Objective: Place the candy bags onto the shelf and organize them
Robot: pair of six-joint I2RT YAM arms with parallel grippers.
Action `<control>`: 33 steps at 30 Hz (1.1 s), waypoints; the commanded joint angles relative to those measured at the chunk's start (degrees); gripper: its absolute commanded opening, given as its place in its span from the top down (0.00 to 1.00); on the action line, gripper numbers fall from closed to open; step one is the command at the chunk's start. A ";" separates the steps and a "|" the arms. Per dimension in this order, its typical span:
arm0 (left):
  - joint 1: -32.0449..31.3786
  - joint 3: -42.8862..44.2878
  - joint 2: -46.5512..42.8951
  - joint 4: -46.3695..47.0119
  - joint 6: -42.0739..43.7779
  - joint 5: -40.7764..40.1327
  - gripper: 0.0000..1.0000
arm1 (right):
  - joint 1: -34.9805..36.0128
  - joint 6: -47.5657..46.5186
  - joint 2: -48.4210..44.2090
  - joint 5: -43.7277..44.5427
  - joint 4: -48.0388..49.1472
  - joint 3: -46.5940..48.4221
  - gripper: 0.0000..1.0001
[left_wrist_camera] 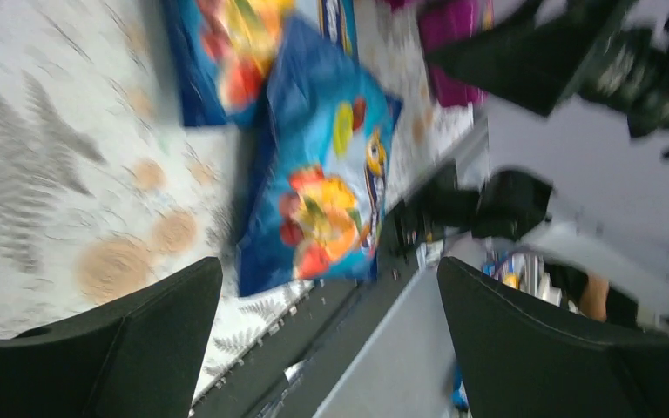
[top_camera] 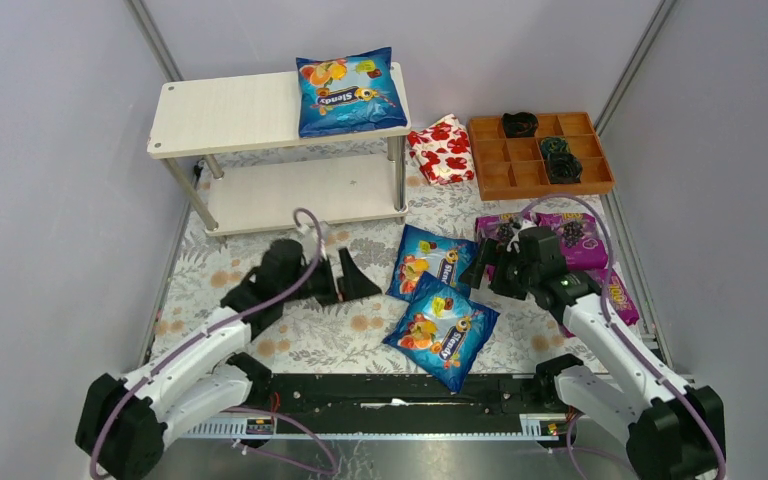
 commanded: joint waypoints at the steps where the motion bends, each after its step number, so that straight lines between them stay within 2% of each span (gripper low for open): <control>1: -13.11 -6.52 -1.44 14.86 -11.25 -3.49 0.01 | -0.26 1.48 3.82 -11.29 6.28 -2.08 0.00; 5: -26.70 -8.60 3.90 19.88 -15.16 -11.55 0.01 | -0.22 1.09 5.32 -12.37 6.75 -3.99 0.00; 8: -33.12 -7.54 11.06 21.03 -17.39 -15.57 0.04 | -0.20 1.29 5.74 -11.83 6.70 -4.95 0.00; 11: -36.44 -6.89 16.97 24.27 -19.02 -17.13 0.17 | 0.07 1.39 7.06 -10.68 6.37 -5.48 0.00; 17: -37.62 -6.94 22.55 27.25 -21.81 -19.35 0.19 | 1.66 1.20 8.86 -10.21 6.65 -7.02 0.00; 21: -34.75 -5.79 22.14 24.77 -20.05 -22.84 0.22 | 4.03 2.71 8.95 -12.28 9.17 -8.67 0.08; 27: -22.33 -4.97 19.14 19.52 -14.04 -19.68 0.33 | 9.85 11.30 8.61 -14.23 17.99 -13.28 0.32; 30: -16.39 -3.50 17.33 14.88 -10.28 -19.14 0.35 | 14.12 17.21 9.41 -13.21 25.54 -14.72 0.37; 33: -10.17 -2.52 15.30 10.95 -7.60 -19.20 0.34 | 19.14 21.94 12.51 -10.32 34.59 -14.78 0.37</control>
